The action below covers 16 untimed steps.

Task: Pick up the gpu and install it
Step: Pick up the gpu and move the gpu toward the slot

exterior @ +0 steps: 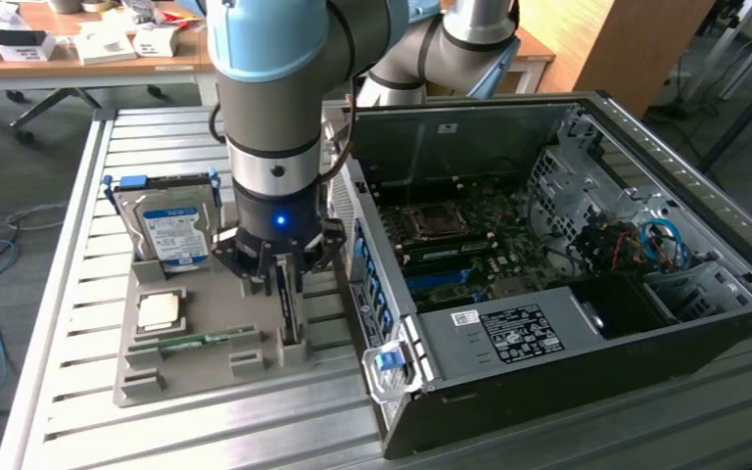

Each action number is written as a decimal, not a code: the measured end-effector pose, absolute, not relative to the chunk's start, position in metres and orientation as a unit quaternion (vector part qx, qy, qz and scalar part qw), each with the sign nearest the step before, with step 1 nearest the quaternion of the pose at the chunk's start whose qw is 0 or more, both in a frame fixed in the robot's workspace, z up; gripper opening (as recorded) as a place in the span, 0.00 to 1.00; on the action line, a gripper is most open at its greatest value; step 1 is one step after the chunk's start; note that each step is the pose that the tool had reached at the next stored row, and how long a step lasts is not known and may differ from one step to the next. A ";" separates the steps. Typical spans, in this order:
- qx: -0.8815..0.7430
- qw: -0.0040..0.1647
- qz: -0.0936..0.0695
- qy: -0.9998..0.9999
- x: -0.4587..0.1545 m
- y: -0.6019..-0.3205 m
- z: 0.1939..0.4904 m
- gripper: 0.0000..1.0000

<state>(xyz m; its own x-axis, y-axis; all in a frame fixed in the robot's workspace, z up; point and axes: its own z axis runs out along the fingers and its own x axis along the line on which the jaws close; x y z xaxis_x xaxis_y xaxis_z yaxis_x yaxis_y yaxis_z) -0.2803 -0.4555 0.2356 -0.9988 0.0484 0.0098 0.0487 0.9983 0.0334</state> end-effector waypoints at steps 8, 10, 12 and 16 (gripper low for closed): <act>-0.022 0.004 -0.017 -1.000 -0.281 -0.455 0.233 0.42; -0.022 0.004 -0.017 -1.000 -0.281 -0.455 0.232 0.42; -0.022 0.005 -0.017 -1.000 -0.281 -0.455 0.231 0.42; -0.021 0.004 -0.016 -1.000 -0.281 -0.455 0.230 0.42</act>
<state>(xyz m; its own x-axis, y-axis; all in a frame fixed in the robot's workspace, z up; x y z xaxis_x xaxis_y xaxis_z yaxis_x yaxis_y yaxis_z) -0.2811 -0.4547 0.2301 -0.9991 0.0412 0.0096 0.0415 0.9986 0.0328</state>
